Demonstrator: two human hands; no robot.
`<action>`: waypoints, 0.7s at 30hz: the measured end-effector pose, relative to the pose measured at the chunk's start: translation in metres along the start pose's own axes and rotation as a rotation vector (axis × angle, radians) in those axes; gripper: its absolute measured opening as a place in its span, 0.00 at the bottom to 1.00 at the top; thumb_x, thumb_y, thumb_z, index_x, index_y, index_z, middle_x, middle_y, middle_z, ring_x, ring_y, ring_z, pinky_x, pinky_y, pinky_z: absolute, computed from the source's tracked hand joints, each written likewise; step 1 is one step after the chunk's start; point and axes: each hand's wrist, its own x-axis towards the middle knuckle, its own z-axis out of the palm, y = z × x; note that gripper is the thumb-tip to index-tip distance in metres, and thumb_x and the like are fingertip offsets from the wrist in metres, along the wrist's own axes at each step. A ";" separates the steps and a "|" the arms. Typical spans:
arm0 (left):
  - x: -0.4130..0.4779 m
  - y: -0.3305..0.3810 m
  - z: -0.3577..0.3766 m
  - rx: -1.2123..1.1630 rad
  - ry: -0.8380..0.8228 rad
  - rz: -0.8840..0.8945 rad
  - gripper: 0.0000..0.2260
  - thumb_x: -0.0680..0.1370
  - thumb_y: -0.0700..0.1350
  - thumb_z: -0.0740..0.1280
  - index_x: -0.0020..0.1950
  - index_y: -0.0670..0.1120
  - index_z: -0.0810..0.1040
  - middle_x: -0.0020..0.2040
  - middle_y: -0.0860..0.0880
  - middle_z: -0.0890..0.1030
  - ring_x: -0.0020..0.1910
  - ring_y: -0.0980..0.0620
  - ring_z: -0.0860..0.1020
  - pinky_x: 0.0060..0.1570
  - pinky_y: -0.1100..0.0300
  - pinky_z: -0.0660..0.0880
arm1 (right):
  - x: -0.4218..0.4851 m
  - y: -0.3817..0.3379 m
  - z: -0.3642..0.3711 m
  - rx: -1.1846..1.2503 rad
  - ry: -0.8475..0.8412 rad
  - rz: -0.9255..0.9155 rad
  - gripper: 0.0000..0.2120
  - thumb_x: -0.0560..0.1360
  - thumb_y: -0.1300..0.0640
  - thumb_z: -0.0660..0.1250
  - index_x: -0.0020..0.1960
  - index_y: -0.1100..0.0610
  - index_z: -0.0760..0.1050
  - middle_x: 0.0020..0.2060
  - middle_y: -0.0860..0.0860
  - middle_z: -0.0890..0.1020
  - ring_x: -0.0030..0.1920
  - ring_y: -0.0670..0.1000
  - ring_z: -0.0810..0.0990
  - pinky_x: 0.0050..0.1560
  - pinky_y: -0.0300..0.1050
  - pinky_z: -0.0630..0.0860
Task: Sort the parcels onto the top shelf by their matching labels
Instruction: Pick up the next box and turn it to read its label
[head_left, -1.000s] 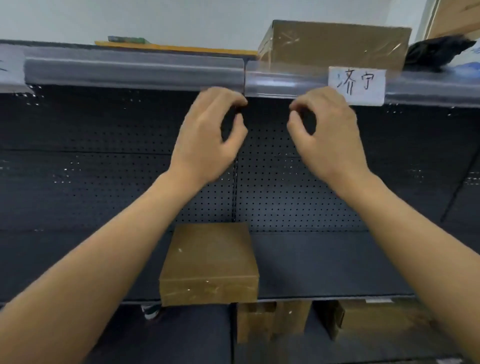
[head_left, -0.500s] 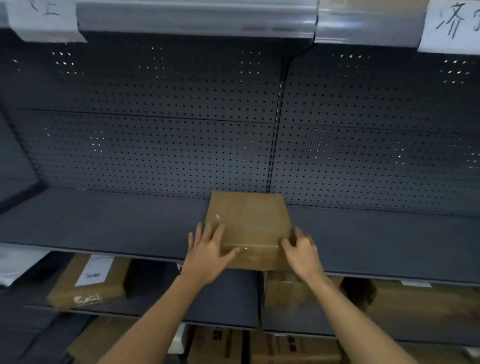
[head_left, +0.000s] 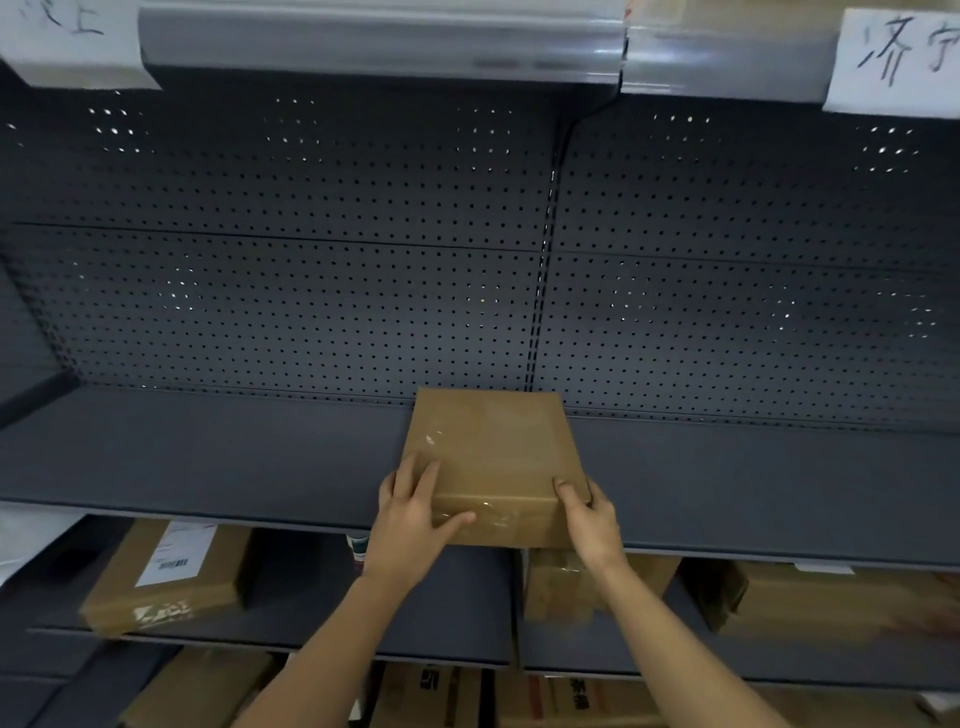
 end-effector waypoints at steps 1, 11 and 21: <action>-0.001 -0.001 0.000 0.032 0.018 0.016 0.39 0.71 0.68 0.63 0.75 0.46 0.67 0.79 0.44 0.60 0.74 0.37 0.60 0.64 0.43 0.72 | -0.001 0.000 0.001 0.013 0.003 0.000 0.27 0.81 0.46 0.65 0.77 0.54 0.68 0.59 0.51 0.79 0.67 0.58 0.76 0.65 0.50 0.71; -0.012 0.000 -0.004 -0.088 0.159 0.016 0.39 0.71 0.73 0.57 0.73 0.48 0.71 0.76 0.47 0.67 0.72 0.41 0.68 0.66 0.45 0.72 | -0.005 -0.027 -0.001 0.242 0.093 -0.142 0.27 0.77 0.52 0.71 0.75 0.55 0.73 0.64 0.52 0.82 0.64 0.54 0.79 0.66 0.50 0.73; -0.020 0.043 -0.011 0.471 0.270 0.249 0.45 0.60 0.63 0.75 0.75 0.49 0.69 0.66 0.39 0.75 0.71 0.31 0.67 0.70 0.26 0.47 | -0.019 -0.053 -0.002 0.326 0.156 -0.249 0.05 0.79 0.57 0.68 0.46 0.53 0.81 0.42 0.50 0.85 0.45 0.52 0.82 0.46 0.48 0.77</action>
